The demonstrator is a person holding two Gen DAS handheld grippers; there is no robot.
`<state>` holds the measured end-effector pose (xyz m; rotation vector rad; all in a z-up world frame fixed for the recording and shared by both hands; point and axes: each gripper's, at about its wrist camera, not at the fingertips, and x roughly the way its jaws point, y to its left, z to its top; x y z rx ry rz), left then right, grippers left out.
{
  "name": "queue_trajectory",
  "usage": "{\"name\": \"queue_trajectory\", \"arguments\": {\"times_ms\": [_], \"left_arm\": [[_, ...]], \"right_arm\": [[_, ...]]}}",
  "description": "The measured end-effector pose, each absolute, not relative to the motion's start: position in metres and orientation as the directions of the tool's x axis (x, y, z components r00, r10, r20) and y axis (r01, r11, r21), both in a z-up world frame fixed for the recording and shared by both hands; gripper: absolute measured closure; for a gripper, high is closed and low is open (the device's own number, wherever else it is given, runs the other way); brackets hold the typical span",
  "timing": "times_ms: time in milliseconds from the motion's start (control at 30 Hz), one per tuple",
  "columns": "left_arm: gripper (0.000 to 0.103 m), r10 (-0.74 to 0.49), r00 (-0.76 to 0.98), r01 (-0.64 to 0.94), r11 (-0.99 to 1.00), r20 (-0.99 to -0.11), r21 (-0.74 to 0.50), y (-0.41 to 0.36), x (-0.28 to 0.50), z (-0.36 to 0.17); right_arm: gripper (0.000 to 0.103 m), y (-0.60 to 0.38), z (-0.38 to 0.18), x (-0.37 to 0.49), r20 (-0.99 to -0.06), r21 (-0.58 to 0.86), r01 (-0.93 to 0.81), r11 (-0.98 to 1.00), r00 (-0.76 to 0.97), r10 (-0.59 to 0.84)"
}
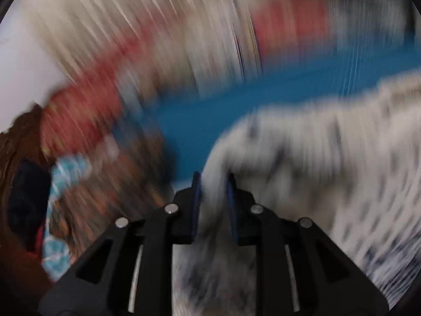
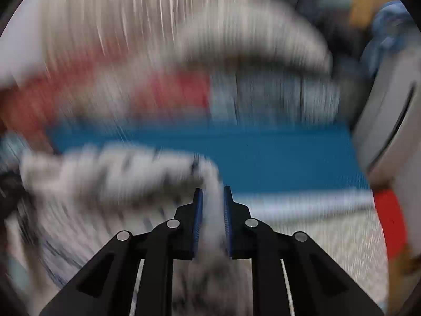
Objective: Fold large clothes
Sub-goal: 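Lay the sweater flat on the bed with both grippers and release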
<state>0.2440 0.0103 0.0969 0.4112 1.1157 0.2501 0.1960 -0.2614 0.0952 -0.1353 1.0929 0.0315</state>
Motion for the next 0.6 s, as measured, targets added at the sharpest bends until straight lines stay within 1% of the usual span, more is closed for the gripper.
{"name": "queue_trajectory", "arguments": {"times_ms": [33,67,100,133,167,233,300,333,367,400,433,467,533,600], "left_arm": [[0.085,0.374,0.355,0.017,0.914,-0.857,0.406,0.017,0.243,0.073],[0.085,0.346,0.319,0.003,0.931,-0.882,0.366,0.025,0.239,0.057],[0.085,0.334,0.313,-0.014,0.938,-0.889,0.347,0.03,0.234,0.051],[0.085,0.324,0.322,-0.029,0.943,-0.89,0.332,0.037,0.227,0.047],[0.085,0.315,0.33,-0.03,0.946,-0.89,0.324,0.042,0.221,0.047],[0.085,0.28,0.368,-0.032,0.957,-0.887,0.288,0.054,0.201,0.058],[0.085,0.238,0.409,-0.014,0.967,-0.881,0.255,0.059,0.178,0.075],[0.085,0.208,0.446,0.007,0.972,-0.87,0.236,0.06,0.161,0.088],[0.08,0.182,0.475,0.022,0.976,-0.861,0.218,0.06,0.146,0.098],[0.071,0.148,0.494,0.039,0.981,-0.857,0.191,0.066,0.127,0.106],[0.046,0.091,0.501,0.062,0.988,-0.861,0.14,0.071,0.104,0.113],[0.03,0.033,0.505,0.083,0.993,-0.862,0.087,0.078,0.082,0.117],[0.027,-0.056,0.49,0.131,0.991,-0.87,0.009,0.081,0.043,0.118],[0.023,-0.09,0.435,0.16,0.987,-0.896,-0.021,0.078,0.022,0.111]], "right_arm": [[0.031,-0.267,0.076,0.192,-0.909,-0.054,-0.077,0.996,0.416,-0.017],[0.031,-0.277,0.062,0.183,-0.92,0.013,-0.064,0.998,0.391,0.037],[0.031,-0.287,0.056,0.169,-0.916,0.086,-0.056,0.995,0.389,0.102],[0.031,-0.294,0.058,0.157,-0.904,0.12,-0.063,0.991,0.406,0.135],[0.031,-0.303,0.064,0.139,-0.885,0.162,-0.072,0.984,0.431,0.177],[0.036,-0.322,0.084,0.104,-0.849,0.264,-0.063,0.962,0.458,0.263],[0.043,-0.334,0.097,0.071,-0.826,0.36,-0.047,0.932,0.449,0.342],[0.044,-0.34,0.1,0.051,-0.806,0.425,-0.053,0.904,0.432,0.404],[0.044,-0.344,0.101,0.034,-0.791,0.464,-0.061,0.884,0.419,0.445],[0.044,-0.345,0.101,0.016,-0.781,0.487,-0.069,0.87,0.411,0.47],[0.044,-0.345,0.1,-0.006,-0.77,0.51,-0.086,0.856,0.397,0.499],[0.045,-0.344,0.096,-0.025,-0.77,0.52,-0.096,0.849,0.376,0.515],[0.045,-0.339,0.083,-0.052,-0.778,0.524,-0.105,0.845,0.344,0.525],[0.045,-0.327,0.069,-0.069,-0.797,0.514,-0.109,0.851,0.305,0.521]]}}
